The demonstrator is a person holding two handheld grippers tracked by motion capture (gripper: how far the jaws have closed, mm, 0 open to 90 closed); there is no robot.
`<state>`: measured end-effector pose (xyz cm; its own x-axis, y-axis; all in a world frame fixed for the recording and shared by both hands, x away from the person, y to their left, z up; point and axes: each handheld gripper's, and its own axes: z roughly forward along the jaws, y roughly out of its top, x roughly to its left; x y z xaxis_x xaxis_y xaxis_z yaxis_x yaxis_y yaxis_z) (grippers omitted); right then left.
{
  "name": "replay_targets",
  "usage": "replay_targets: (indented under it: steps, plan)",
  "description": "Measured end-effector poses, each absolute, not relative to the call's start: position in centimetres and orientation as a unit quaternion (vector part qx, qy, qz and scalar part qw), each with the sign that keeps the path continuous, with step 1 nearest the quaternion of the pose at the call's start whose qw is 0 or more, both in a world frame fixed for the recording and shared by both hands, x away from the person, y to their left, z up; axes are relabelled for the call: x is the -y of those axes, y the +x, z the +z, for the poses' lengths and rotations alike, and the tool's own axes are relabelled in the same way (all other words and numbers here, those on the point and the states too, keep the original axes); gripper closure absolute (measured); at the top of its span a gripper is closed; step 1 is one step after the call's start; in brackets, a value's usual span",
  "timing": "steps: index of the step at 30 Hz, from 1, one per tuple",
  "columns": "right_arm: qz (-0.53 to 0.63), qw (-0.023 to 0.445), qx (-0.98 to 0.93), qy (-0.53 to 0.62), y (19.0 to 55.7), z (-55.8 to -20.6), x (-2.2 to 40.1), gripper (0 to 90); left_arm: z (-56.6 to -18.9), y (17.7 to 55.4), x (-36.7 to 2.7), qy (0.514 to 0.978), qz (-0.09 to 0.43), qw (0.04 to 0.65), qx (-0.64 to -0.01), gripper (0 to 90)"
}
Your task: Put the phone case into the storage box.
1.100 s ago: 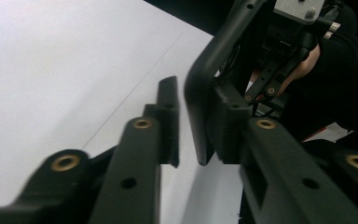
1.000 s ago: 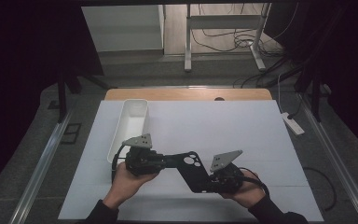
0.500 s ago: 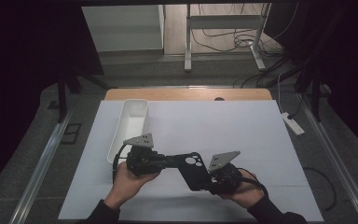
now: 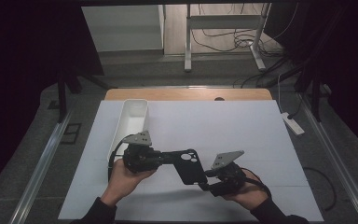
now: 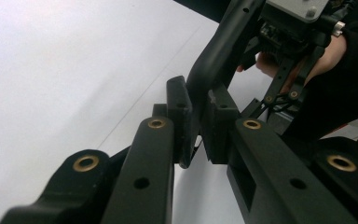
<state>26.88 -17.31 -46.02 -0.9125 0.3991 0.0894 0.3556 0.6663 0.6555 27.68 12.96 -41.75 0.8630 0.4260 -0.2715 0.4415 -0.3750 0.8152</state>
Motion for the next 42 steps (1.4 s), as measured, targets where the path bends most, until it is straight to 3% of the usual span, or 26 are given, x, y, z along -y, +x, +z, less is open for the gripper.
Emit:
replay_targets:
  steps: [6,13,24,42]
  plan:
    - [0.344,0.046,-0.911,0.223,26.6,-45.8,18.1,38.6,-41.7,27.9,-13.4,0.835,-0.001,0.483,-0.263,82.4]
    - [0.341,0.07,-0.903,0.251,26.4,-45.5,19.1,20.0,-41.7,28.6,-14.1,0.837,-0.002,0.479,-0.266,82.4]
    - [0.344,0.093,-0.896,0.267,25.8,-45.3,20.5,1.9,-40.8,29.1,-15.2,0.843,0.014,0.468,-0.264,82.4]
    - [0.37,0.118,-0.865,0.316,24.3,-44.7,24.7,0.0,-39.3,29.8,-17.6,0.848,0.042,0.451,-0.274,82.4]
